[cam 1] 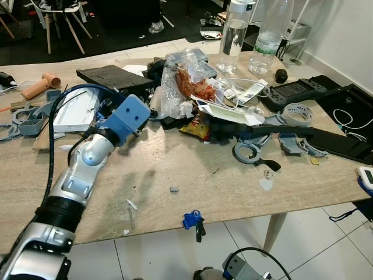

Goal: Picking trash to rubbish bin

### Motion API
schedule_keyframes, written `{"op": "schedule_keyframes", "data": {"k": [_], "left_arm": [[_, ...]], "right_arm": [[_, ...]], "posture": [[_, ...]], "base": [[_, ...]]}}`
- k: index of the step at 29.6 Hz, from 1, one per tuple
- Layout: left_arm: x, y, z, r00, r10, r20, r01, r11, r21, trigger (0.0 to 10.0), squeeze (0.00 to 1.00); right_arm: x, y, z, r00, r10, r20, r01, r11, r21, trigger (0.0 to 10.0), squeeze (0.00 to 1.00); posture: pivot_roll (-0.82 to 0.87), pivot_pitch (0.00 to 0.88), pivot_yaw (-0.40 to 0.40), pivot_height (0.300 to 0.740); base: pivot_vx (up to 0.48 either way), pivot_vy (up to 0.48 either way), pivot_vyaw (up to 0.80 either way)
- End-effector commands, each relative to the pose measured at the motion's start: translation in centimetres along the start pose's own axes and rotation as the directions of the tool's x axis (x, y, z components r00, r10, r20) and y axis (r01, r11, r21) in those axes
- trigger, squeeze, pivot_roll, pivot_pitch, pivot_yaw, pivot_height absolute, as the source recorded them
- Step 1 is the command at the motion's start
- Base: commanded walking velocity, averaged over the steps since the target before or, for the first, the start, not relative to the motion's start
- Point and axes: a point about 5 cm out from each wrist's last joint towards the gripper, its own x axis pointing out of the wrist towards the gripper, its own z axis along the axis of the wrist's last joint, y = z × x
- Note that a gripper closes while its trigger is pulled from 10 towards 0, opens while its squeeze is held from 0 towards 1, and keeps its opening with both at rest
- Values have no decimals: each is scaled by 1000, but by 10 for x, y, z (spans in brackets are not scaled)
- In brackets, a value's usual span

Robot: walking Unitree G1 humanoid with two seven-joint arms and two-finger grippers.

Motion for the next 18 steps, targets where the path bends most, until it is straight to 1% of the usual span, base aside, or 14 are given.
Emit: {"op": "schedule_keyframes", "data": {"k": [1, 3, 4, 6, 8, 9, 16, 17, 18], "left_arm": [[0, -3, -5, 999, -38, -24, 38, 999, 9, 10000, 0], [0, -10, -12, 996, -71, -52, 71, 997, 11, 10000, 0], [0, -10, -12, 996, -71, -52, 71, 997, 11, 10000, 0], [2, -18, -18, 992, -103, -76, 105, 994, 21, 10000, 0], [3, -21, -21, 988, -121, -91, 125, 991, 39, 10000, 0], [4, -21, -23, 987, -125, -98, 130, 990, 51, 10000, 0], [6, -17, -26, 987, -117, -107, 123, 991, 47, 10000, 0], [6, -12, -27, 989, -97, -109, 102, 994, 45, 10000, 0], [6, -12, -27, 989, -97, -109, 102, 994, 45, 10000, 0]], "right_arm": [[2, 18, 4, 998, 59, 23, -59, 998, 14, 10000, 0], [2, 19, 4, 998, 60, 22, -60, 998, 14, 10000, 0], [2, 19, 4, 998, 60, 22, -60, 998, 14, 10000, 0], [2, 20, 3, 998, 61, 22, -61, 998, 15, 10000, 0], [2, 21, 3, 998, 62, 21, -62, 998, 17, 10000, 0], [2, 21, 3, 998, 63, 20, -64, 998, 20, 10000, 0], [2, 23, 2, 998, 65, 18, -65, 998, 23, 10000, 0], [2, 23, 1, 998, 66, 16, -66, 997, 26, 10000, 0], [2, 23, 1, 998, 66, 16, -66, 997, 26, 10000, 0]], "posture": [[-8, 165, 36, 740], [-12, 168, 42, 740], [-12, 168, 42, 740], [-18, 169, 47, 740], [-21, 171, 50, 740], [-23, 173, 52, 740], [-26, 181, 58, 740], [-28, 186, 60, 740], [-28, 186, 60, 740]], "base": [[0, 0, 0], [0, 0, 0], [0, 0, 0], [0, 0, 0], [0, 0, 0], [0, 0, 0], [0, 0, 0], [0, 0, 0], [0, 0, 0]]}}
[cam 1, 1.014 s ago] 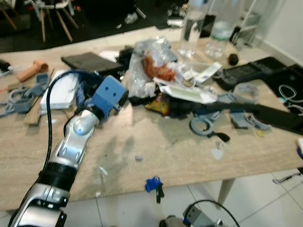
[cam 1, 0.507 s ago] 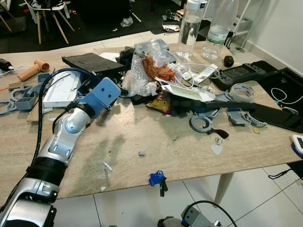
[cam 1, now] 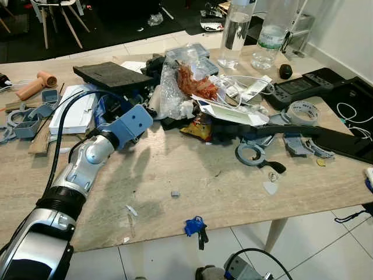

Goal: Picking trash to rubbish bin

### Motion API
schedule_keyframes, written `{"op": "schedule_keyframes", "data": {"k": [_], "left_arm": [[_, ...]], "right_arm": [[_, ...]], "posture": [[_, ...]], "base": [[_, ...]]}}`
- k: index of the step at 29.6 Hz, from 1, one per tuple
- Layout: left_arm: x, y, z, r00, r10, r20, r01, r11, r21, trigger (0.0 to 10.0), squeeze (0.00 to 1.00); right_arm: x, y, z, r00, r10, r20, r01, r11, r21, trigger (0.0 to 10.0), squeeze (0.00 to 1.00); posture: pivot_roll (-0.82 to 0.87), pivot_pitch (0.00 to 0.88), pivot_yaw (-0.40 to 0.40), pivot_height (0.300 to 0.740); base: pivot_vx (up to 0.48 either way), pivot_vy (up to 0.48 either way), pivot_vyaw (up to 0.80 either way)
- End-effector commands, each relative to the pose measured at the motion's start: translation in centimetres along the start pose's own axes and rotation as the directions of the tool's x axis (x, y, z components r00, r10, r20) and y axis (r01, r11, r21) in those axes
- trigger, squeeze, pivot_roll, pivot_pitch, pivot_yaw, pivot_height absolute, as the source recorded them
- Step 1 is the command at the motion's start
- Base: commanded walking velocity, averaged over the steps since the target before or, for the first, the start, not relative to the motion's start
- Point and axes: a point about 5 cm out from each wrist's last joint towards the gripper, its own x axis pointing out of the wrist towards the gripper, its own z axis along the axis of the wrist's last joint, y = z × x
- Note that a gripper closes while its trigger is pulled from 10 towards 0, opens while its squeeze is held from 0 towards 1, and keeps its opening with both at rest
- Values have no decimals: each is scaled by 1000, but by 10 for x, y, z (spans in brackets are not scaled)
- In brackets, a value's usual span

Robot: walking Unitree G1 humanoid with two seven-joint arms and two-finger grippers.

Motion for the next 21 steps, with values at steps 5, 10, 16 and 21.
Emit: {"op": "schedule_keyframes", "data": {"k": [5, 10, 16, 21], "left_arm": [[-4, 15, -10, 997, 77, -27, -77, 997, 16, 10000, 0], [-3, 28, 3, 990, 130, 55, -130, 992, -3, 10000, 0], [-3, 31, 3, 991, 117, 60, -119, 992, 34, 10000, 0], [-5, 26, -6, 995, 92, 30, -93, 995, 32, 10000, 0]], "right_arm": [[2, 23, 3, 997, 73, 20, -73, 997, 30, 10000, 0], [2, 22, 3, 997, 71, 19, -72, 997, 32, 10000, 0], [2, 21, 3, 998, 67, 20, -68, 997, 31, 10000, 0], [2, 20, 3, 998, 66, 20, -66, 997, 30, 10000, 0]], "posture": [[-31, 193, 62, 740], [-32, 195, 59, 740], [-31, 193, 56, 740], [-32, 193, 57, 740]], "base": [[0, 0, 0], [0, 0, 0], [0, 0, 0], [0, 0, 0]]}}
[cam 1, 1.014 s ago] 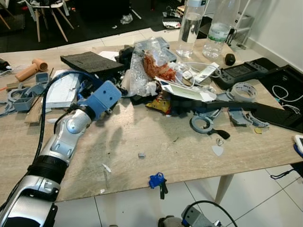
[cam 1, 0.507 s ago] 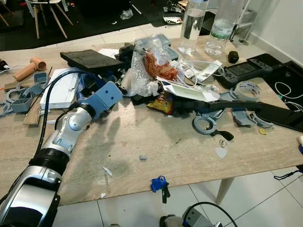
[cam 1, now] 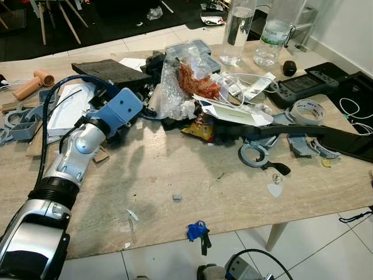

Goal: Picking trash to rubbish bin

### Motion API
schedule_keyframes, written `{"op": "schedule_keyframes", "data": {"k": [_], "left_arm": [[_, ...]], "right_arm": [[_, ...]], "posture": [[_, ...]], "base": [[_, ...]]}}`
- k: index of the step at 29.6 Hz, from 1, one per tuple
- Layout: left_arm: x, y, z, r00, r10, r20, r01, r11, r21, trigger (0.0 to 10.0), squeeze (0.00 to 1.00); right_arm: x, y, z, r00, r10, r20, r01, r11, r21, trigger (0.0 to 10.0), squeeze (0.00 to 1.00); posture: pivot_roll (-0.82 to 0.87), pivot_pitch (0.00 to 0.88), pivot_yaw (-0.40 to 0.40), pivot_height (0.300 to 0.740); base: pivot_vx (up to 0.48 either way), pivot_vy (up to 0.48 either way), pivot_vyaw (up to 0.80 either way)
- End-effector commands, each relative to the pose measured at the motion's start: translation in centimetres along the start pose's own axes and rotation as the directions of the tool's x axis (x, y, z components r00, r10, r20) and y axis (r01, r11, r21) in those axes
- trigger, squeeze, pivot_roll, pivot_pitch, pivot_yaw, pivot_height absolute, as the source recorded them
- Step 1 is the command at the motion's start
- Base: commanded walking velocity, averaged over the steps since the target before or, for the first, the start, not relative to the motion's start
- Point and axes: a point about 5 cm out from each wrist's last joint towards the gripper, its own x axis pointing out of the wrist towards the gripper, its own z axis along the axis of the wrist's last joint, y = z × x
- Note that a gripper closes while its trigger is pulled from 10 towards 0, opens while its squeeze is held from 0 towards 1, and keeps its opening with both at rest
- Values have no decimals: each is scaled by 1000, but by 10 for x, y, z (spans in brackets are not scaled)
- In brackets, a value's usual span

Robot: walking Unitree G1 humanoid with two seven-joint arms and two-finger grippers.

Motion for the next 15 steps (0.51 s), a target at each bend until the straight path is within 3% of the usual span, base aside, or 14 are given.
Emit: {"op": "schedule_keyframes", "data": {"k": [1, 8, 15], "left_arm": [[-4, -4, -8, 999, -40, -23, 40, 999, 8, 10000, 0], [-7, -2, -27, 990, -23, -139, 12, 996, -84, 10000, 0], [-8, 3, -34, 985, -2, -173, -20, 992, -122, 10000, 0]], "right_arm": [[2, 20, 5, 997, 67, 26, -67, 997, 23, 10000, 0], [2, 21, 6, 997, 66, 26, -67, 998, 24, 10000, 0], [2, 20, 6, 998, 56, 30, -57, 998, 24, 10000, 0]], "posture": [[-32, 193, 57, 740], [-35, 193, 62, 740], [-31, 192, 63, 740]], "base": [[0, 0, 0], [0, 0, 0], [0, 0, 0]]}}
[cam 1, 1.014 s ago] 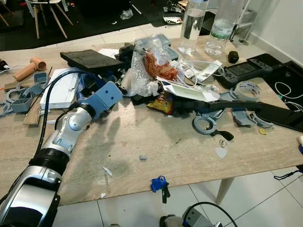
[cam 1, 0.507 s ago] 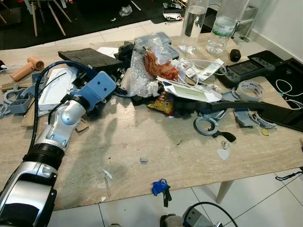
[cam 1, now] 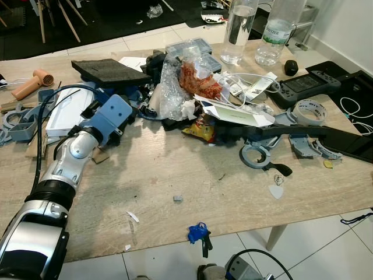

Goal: Picking trash to rubbish bin

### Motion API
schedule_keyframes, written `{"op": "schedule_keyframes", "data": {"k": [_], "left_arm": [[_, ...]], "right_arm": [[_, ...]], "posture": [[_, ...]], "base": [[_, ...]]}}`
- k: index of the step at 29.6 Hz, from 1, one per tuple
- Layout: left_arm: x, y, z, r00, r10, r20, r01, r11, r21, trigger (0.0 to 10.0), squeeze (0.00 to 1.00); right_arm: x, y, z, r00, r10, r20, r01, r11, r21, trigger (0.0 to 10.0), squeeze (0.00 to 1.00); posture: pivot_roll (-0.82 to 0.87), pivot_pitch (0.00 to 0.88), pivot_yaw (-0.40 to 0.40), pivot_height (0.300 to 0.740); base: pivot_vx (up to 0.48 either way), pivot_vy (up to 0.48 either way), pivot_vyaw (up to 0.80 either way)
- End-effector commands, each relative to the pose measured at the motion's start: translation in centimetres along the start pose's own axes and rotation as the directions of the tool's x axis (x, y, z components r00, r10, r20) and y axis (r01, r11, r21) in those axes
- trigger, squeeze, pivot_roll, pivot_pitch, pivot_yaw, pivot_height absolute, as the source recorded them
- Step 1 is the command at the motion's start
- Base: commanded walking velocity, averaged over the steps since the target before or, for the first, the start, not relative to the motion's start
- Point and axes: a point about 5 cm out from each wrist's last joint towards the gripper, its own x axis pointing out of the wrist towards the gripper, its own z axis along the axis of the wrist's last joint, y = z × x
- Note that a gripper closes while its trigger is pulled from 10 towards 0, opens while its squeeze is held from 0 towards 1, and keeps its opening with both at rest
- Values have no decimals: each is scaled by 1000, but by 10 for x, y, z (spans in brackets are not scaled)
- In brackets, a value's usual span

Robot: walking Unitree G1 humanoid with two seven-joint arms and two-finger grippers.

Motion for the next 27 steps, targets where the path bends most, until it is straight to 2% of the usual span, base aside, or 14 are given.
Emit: {"op": "schedule_keyframes", "data": {"k": [1, 6, 7, 8, 22, 27], "left_arm": [[0, 3, -4, 1000, -5, -25, 5, 1000, -2, 10000, 0], [-1, 1, -3, 1000, -22, -11, 22, 1000, 11, 10000, 0], [0, 0, -3, 1000, -26, -7, 26, 1000, 9, 6431, 0], [-1, -4, -2, 999, -53, 5, 53, 999, 13, 0, 0], [0, 1, 1, 998, -52, 20, 52, 999, 11, 0, 0], [-2, 1, 11, 988, -108, 108, 114, 992, -53, 0, 0]], "right_arm": [[2, 20, 7, 998, 63, 32, -64, 998, 23, 10000, 0], [2, 21, 8, 997, 64, 34, -65, 998, 22, 10000, 0], [2, 20, 8, 997, 64, 35, -64, 998, 21, 10000, 0], [2, 20, 9, 997, 62, 36, -63, 998, 17, 10000, 0], [1, 18, 12, 998, 51, 44, -51, 999, 1, 10000, 0], [1, 17, 13, 998, 49, 47, -49, 999, 0, 10000, 0]], "posture": [[-32, 192, 63, 740], [-31, 189, 64, 740], [-30, 183, 62, 740], [-30, 178, 62, 740], [-23, 154, 56, 740], [-22, 154, 55, 740]], "base": [[0, 0, 0], [0, 0, 0], [0, 0, 0], [0, 0, 0], [0, 0, 0], [0, 0, 0]]}}
